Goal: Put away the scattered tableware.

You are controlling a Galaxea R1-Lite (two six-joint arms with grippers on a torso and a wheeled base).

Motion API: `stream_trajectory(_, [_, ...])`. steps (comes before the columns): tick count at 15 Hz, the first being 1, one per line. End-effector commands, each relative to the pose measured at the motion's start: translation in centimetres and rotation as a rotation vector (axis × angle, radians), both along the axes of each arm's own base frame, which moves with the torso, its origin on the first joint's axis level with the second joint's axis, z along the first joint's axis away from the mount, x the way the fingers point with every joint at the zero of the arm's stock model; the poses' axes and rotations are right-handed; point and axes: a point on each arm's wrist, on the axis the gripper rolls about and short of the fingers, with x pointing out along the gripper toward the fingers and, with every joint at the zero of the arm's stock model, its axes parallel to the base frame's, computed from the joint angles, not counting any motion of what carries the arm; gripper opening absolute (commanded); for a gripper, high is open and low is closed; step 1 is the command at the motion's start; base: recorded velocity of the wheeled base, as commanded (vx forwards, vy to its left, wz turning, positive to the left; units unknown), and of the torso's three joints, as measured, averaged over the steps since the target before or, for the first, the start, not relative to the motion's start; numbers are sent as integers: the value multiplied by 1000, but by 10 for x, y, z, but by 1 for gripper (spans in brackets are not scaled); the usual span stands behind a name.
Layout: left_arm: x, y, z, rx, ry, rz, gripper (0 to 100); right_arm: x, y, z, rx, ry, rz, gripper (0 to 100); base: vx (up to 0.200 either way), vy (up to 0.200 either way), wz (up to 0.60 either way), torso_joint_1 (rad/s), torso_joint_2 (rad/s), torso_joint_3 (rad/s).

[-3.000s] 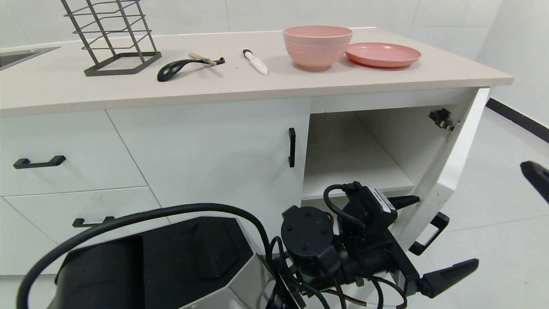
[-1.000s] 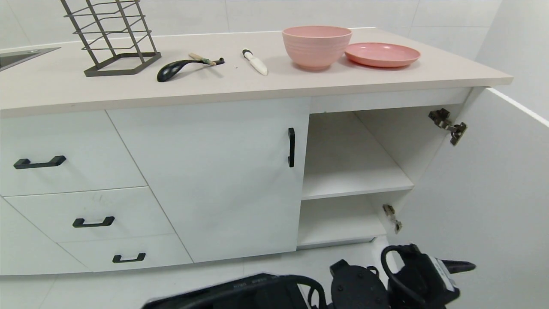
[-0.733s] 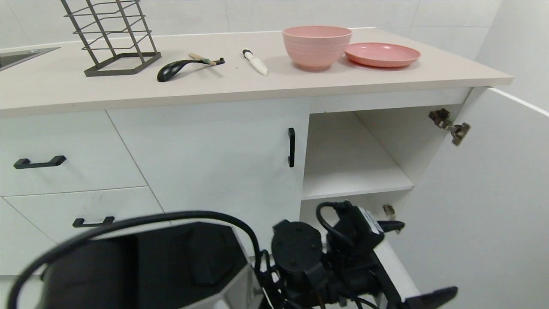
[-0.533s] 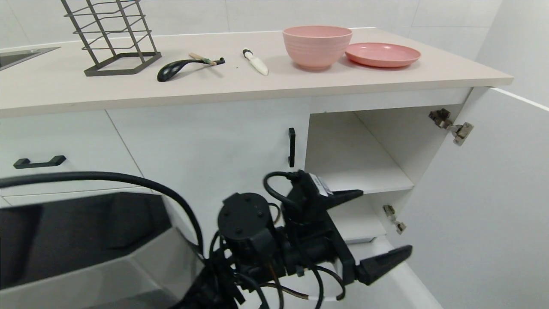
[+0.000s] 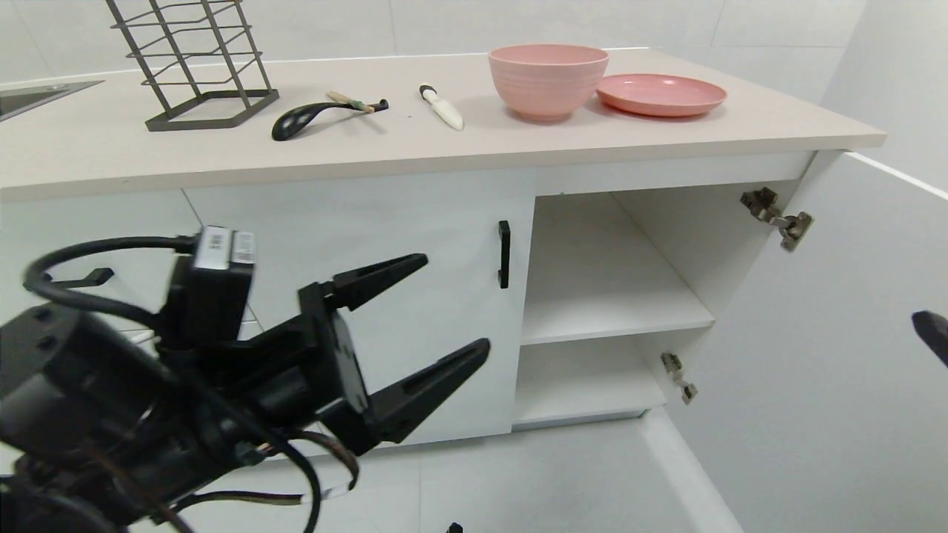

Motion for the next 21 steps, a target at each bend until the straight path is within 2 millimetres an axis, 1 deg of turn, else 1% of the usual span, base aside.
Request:
stream_trajectory(1, [-34,55,16,-47,-105,132,100,0,0,-7,-3,28,2,100,0,0,0,0,0,0])
stream_trajectory(2, [-44,71,18,-56,-140,191,100,-1,0,-12,-5,47,0,100,0,0,0,0,0,0])
stream_trajectory(3, [-50,80,18,-63,-155,221,100,-2,0,-16,-6,57,0,100,0,0,0,0,0,0])
stream_trajectory(4, [-70,102,14,-74,-188,313,100,-5,0,-22,-8,77,0,100,0,0,0,0,0,0])
stream_trajectory(6, [-96,122,10,-82,-205,430,100,-11,-1,-28,-6,89,-6,100,0,0,0,0,0,0])
stream_trajectory(7, [-113,129,7,-79,-194,478,100,-18,-2,-38,-8,112,-7,100,0,0,0,0,0,0])
stream_trajectory(8, [-127,134,0,-67,-151,517,100,-25,-3,-47,-10,137,-12,100,0,0,0,0,0,0])
stream_trajectory(10, [-153,140,-18,-27,-71,566,100,-40,-6,-47,4,118,-53,100,0,0,0,0,0,0])
stream_trajectory(11, [-169,142,-27,-12,-37,577,100,-49,-9,-50,10,122,-109,100,0,0,0,0,0,0])
stream_trajectory(12, [-186,143,-38,6,-1,584,100,-65,-11,-55,15,122,-162,100,0,0,0,0,0,0])
stream_trajectory(13, [-186,144,-38,7,2,584,100,-66,-11,-56,16,122,-165,100,0,0,0,0,0,0])
stream_trajectory(14, [-189,143,-49,13,21,616,100,-97,-9,-77,19,149,-179,100,0,0,0,0,0,0])
stream_trajectory(15, [-188,143,-55,20,28,623,100,-111,-8,-91,20,166,-177,100,0,0,0,0,0,0])
stream_trajectory(17, [-189,143,-71,23,26,653,100,-127,-7,-112,23,182,-179,100,0,0,0,0,0,0])
stream_trajectory(18, [-191,142,-74,20,27,663,100,-126,-7,-109,37,188,-170,100,0,0,0,0,0,0])
stream_trajectory(19, [-193,142,-78,19,38,674,100,-125,-7,-111,47,217,-172,100,0,0,0,0,0,0])
stream_trajectory(20, [-194,142,-85,31,70,693,100,-123,-8,-118,55,289,-191,100,0,0,0,0,0,0])
stream_trajectory(21, [-194,142,-93,63,117,706,100,-121,-9,-126,72,372,-246,100,0,0,0,0,0,0])
